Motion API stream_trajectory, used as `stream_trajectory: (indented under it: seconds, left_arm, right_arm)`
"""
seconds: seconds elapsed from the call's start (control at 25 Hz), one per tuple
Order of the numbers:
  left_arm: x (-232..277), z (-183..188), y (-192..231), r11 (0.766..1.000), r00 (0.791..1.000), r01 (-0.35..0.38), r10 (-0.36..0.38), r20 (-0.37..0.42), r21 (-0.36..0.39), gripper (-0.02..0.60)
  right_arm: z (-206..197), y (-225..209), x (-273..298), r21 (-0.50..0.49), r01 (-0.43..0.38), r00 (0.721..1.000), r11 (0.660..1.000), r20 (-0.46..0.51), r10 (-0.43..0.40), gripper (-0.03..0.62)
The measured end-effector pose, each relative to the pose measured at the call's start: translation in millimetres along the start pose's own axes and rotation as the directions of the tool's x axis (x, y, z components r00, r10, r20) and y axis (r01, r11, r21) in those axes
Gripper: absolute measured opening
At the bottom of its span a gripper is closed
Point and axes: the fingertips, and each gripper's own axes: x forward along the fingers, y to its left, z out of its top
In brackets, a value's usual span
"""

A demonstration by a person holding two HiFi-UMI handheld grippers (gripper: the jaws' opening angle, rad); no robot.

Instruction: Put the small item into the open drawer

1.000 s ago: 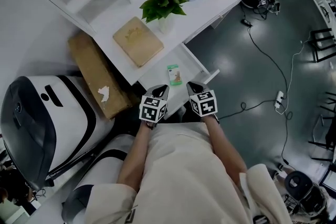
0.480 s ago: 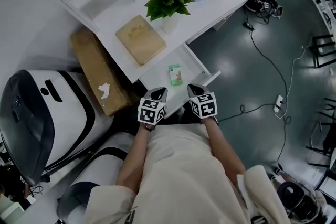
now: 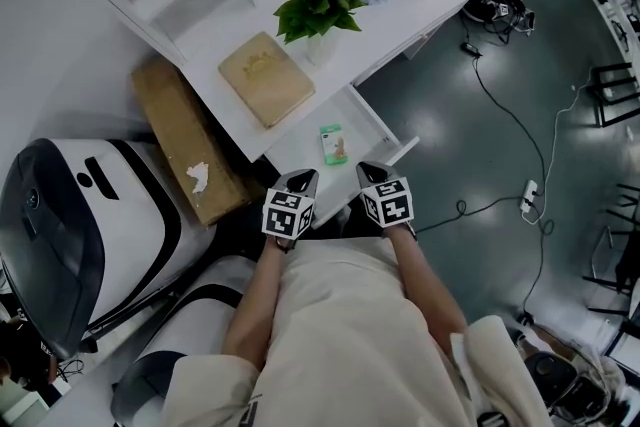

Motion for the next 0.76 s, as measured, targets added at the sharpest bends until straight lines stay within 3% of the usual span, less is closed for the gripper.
stream_trajectory:
  seconds: [0.76]
  left_arm:
    - [8.4, 0.3, 4.9, 1.0, 1.0, 0.008, -0.008, -0.02, 0.001, 0.017]
  right_arm:
    - [1.0, -0.8, 1.1, 0.009, 0.005, 1.0, 1.0, -0.009, -0.005, 0.023]
